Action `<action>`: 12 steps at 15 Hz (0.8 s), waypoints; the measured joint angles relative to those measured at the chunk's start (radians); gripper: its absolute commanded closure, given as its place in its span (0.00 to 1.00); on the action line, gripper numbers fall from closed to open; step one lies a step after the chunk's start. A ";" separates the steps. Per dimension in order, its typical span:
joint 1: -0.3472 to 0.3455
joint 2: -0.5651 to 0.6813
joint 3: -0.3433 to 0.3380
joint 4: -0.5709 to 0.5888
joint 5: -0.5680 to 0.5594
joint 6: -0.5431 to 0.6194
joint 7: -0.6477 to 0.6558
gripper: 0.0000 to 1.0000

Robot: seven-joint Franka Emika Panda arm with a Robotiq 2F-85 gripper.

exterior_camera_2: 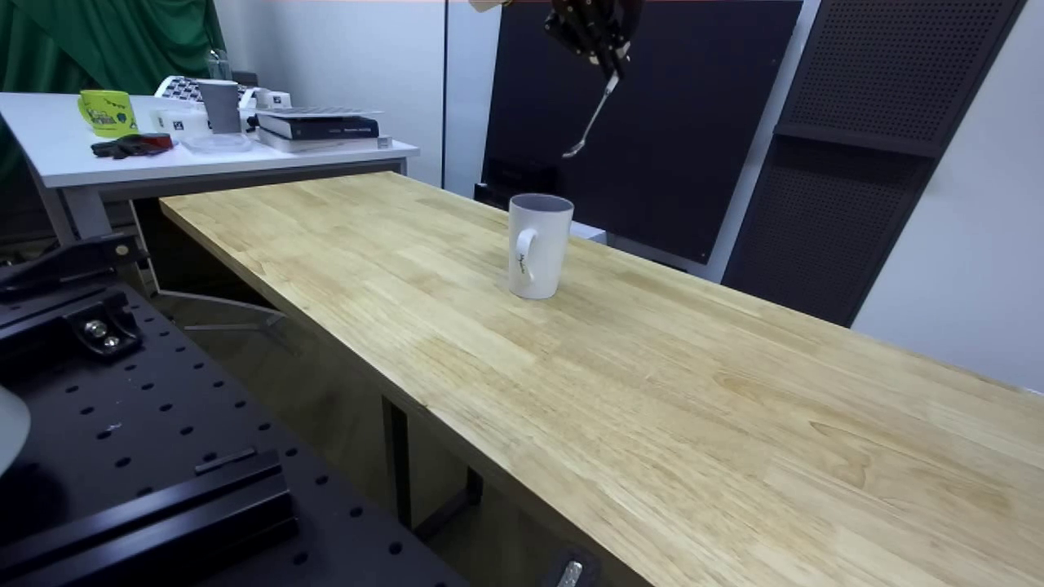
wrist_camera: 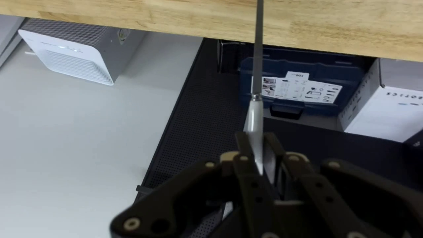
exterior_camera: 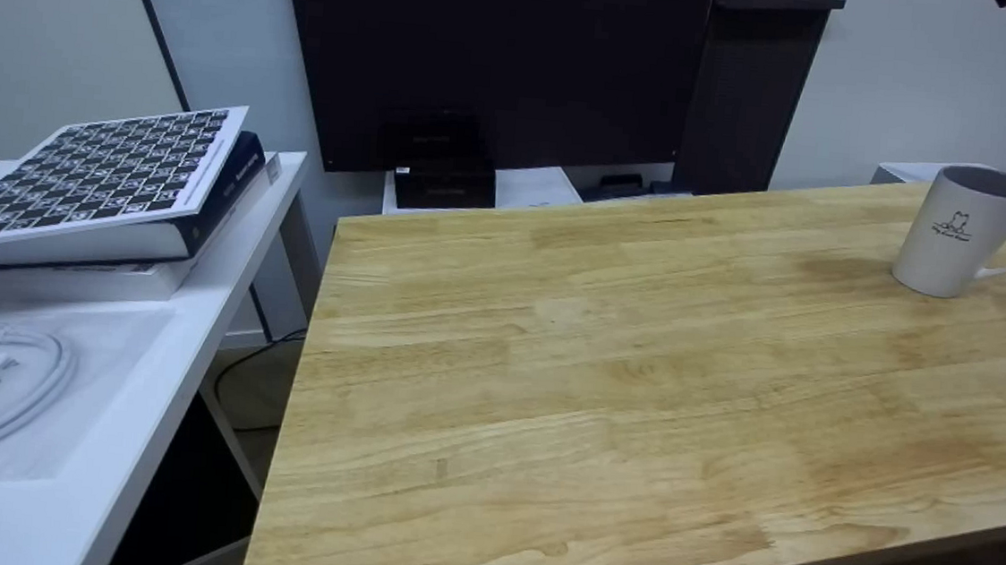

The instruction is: Put the spoon in the mug

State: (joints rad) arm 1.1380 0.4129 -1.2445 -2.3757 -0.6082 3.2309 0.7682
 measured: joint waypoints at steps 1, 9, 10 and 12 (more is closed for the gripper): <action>0.018 0.009 -0.016 -0.023 0.014 0.051 0.015 0.96; 0.089 0.064 -0.031 -0.107 0.205 0.235 0.013 0.96; 0.101 0.064 -0.031 -0.103 0.227 0.234 0.009 0.96; 0.122 0.064 -0.031 -0.096 0.265 0.233 -0.003 0.96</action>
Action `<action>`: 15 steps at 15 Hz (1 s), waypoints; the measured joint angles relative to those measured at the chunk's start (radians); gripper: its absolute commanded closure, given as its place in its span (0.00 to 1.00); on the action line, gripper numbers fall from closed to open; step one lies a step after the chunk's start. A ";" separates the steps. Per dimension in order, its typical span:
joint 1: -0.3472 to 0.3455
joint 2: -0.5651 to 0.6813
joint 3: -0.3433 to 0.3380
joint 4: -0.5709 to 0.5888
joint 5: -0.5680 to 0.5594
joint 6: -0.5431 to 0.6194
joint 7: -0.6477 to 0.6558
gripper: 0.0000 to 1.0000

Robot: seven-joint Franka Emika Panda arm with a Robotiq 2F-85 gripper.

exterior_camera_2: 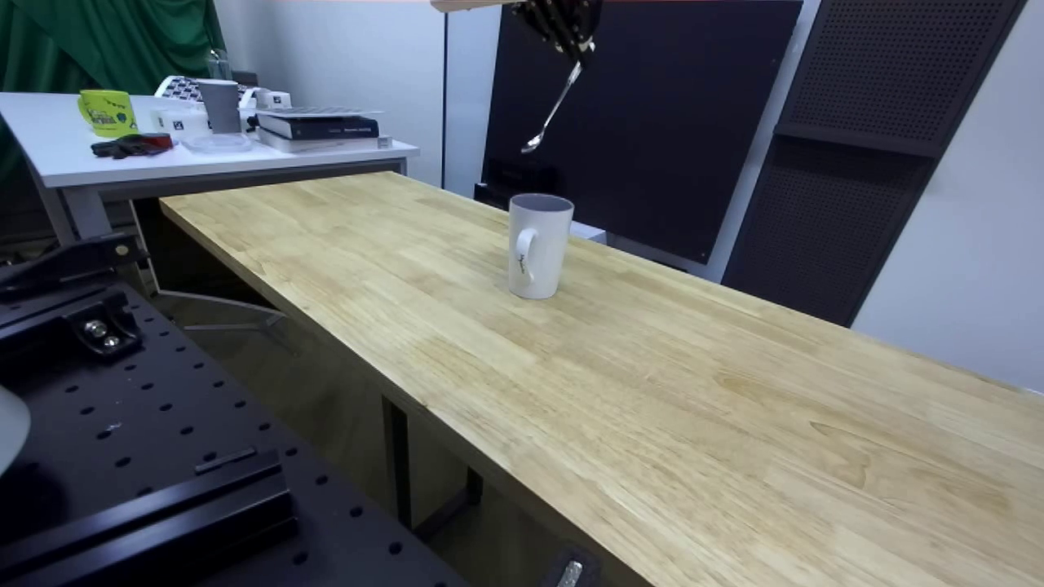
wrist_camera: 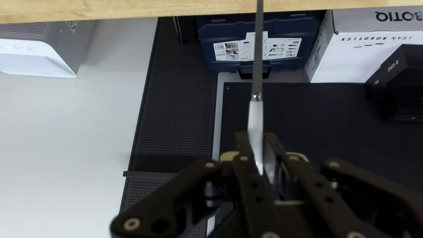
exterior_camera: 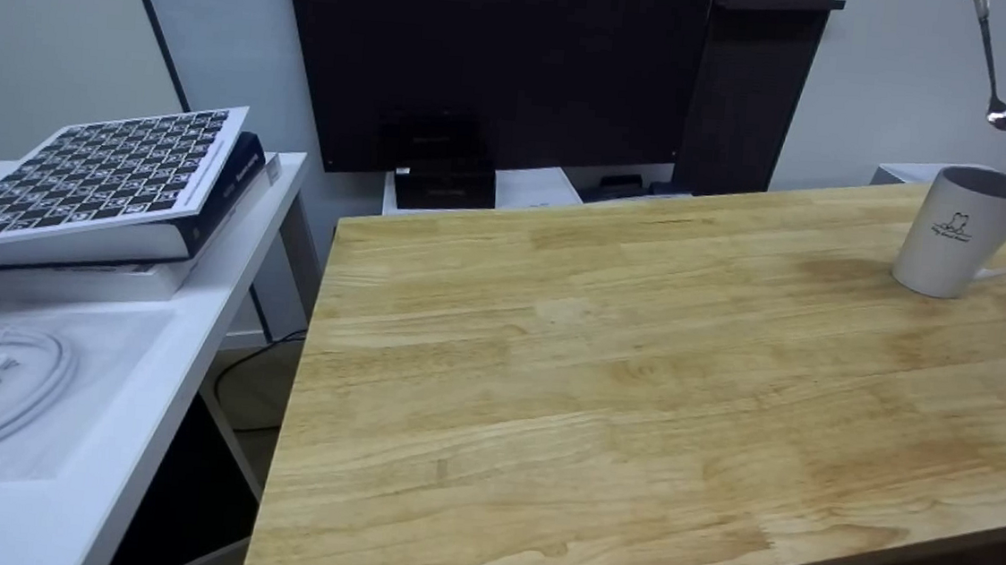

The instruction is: Put the spoon in the mug

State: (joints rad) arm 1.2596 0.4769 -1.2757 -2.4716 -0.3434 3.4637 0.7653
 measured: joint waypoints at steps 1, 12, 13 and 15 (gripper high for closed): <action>0.002 -0.002 0.013 0.000 0.071 -0.001 -0.049 0.96; -0.121 -0.002 0.226 -0.002 0.549 -0.007 -0.482 0.96; -0.134 -0.002 0.237 -0.001 0.548 -0.007 -0.490 0.96; -0.150 -0.002 0.245 -0.001 0.537 -0.007 -0.489 0.96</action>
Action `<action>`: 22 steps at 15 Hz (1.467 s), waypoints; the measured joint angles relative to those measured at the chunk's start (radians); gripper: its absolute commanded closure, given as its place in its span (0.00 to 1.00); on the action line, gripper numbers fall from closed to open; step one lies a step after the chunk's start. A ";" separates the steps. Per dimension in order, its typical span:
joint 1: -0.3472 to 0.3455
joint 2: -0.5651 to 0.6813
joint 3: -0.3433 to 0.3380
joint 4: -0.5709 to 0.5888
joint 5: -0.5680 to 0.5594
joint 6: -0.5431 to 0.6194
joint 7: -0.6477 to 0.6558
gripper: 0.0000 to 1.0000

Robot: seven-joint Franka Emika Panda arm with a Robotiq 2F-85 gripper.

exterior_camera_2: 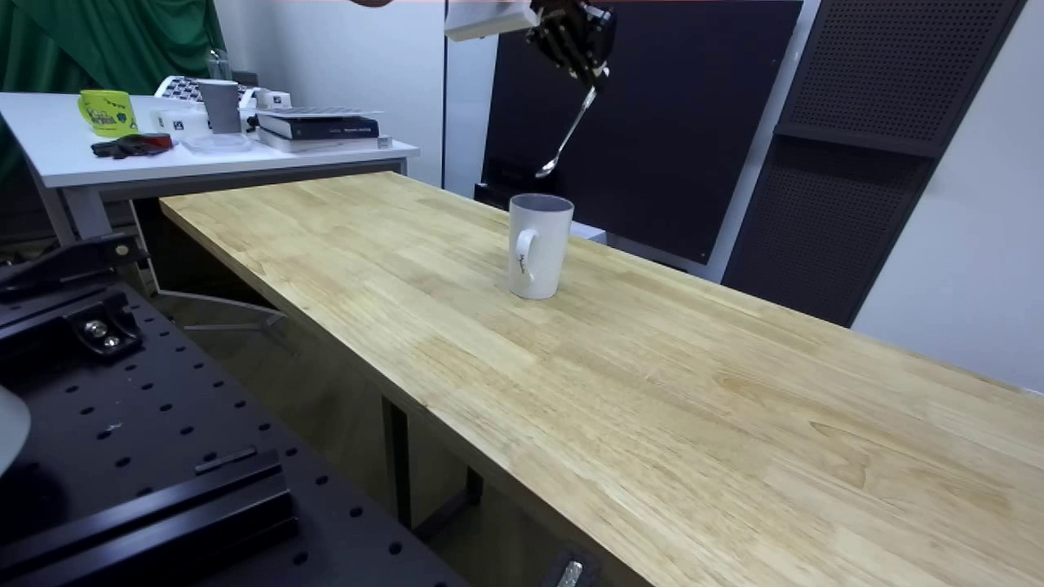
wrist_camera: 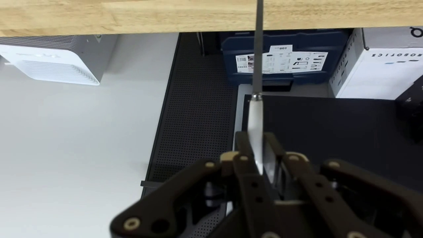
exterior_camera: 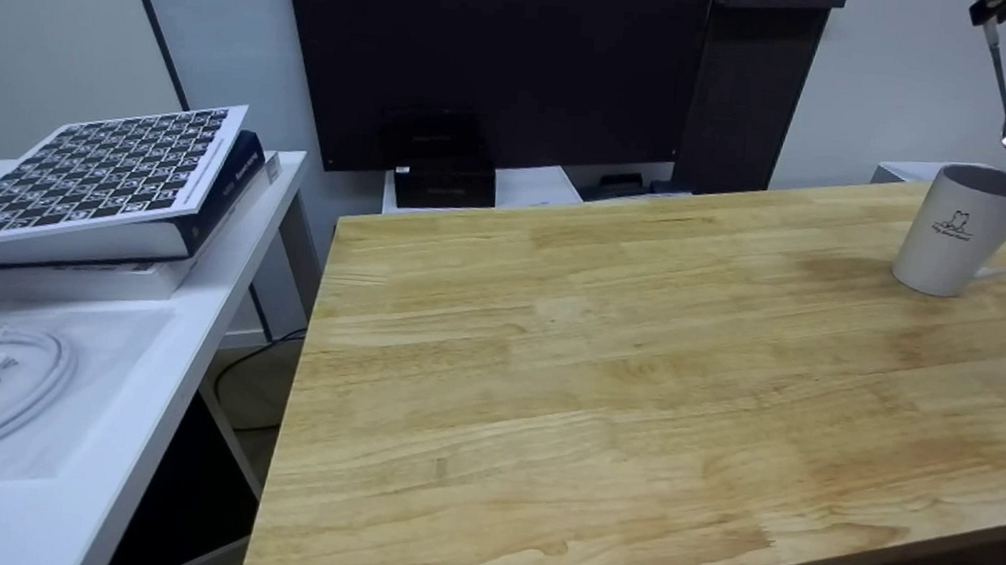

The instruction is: Put the spoon in the mug

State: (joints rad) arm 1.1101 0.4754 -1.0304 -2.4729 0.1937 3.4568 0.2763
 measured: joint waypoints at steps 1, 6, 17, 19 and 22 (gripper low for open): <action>-0.008 0.000 0.005 0.000 -0.002 0.000 0.000 0.96; -0.067 0.000 0.064 0.002 0.003 0.000 -0.019 0.96; -0.178 0.004 0.176 0.016 -0.003 0.000 -0.037 0.96; -0.190 0.004 0.188 0.018 -0.003 0.000 -0.037 0.96; -0.212 0.004 0.215 0.022 0.017 0.000 -0.051 0.96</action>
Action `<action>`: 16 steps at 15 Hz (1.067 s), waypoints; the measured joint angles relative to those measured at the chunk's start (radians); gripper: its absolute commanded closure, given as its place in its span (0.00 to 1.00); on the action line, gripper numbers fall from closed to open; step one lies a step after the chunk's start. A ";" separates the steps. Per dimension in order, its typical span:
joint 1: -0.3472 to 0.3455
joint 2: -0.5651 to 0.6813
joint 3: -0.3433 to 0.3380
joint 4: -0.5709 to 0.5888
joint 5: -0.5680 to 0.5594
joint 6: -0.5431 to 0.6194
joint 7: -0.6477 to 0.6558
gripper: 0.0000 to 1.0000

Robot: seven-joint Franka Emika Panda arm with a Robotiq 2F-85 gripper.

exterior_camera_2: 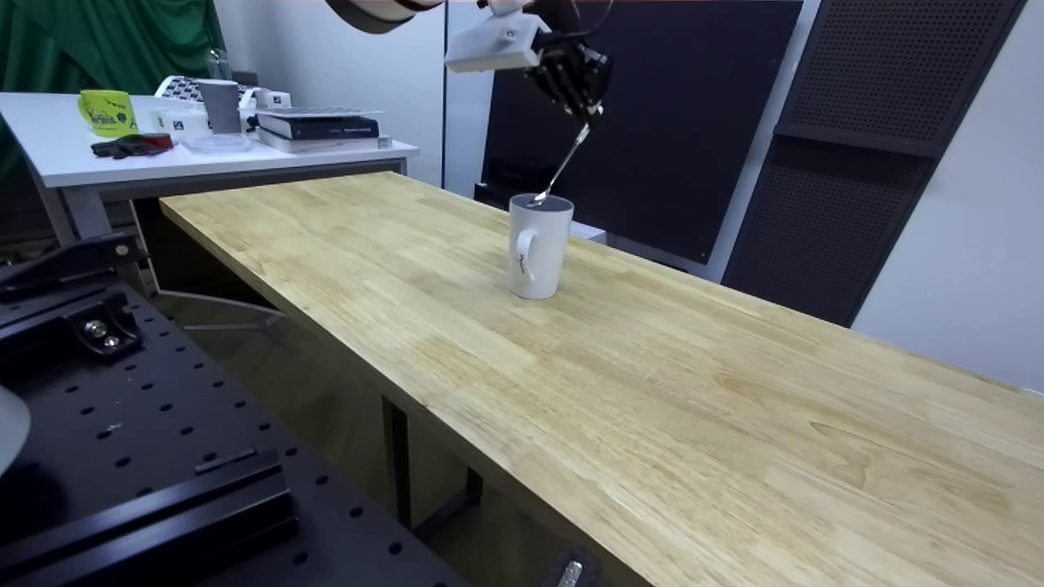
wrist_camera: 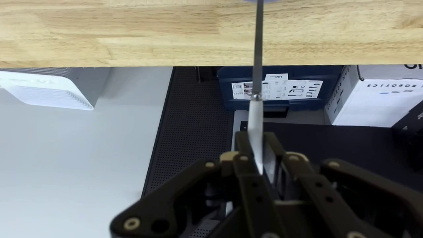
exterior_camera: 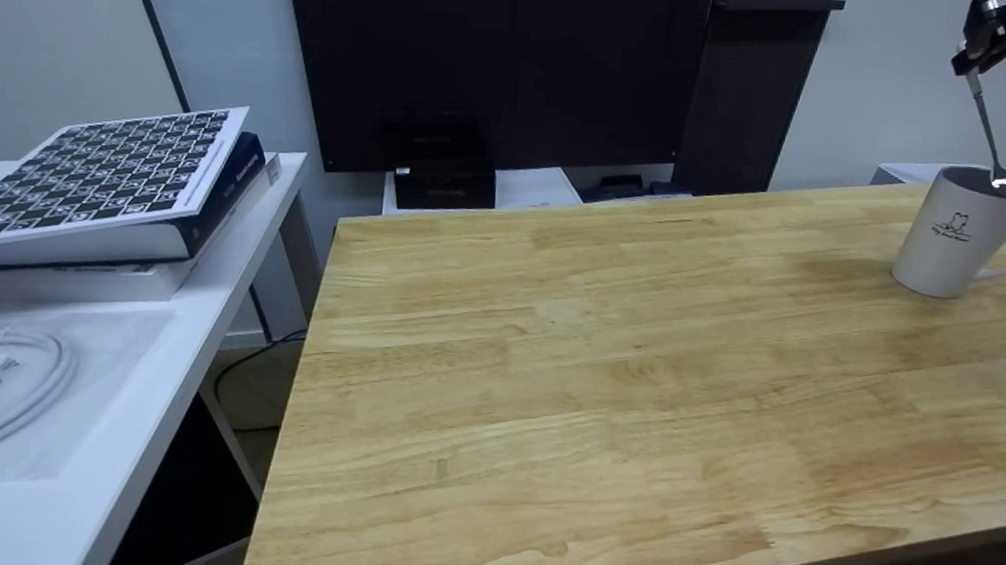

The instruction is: Put the spoon in the mug

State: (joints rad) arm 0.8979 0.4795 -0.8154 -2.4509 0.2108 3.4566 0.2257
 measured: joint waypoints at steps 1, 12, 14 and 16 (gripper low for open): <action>-0.013 0.001 0.014 0.002 0.001 0.000 -0.005 0.96; -0.126 0.013 0.125 0.009 0.034 0.000 -0.048 0.96; -0.144 0.014 0.143 0.009 0.044 -0.001 -0.058 0.59; -0.179 0.016 0.183 0.009 0.070 -0.002 -0.089 0.47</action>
State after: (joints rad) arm 0.7193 0.4953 -0.6321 -2.4421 0.2813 3.4544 0.1369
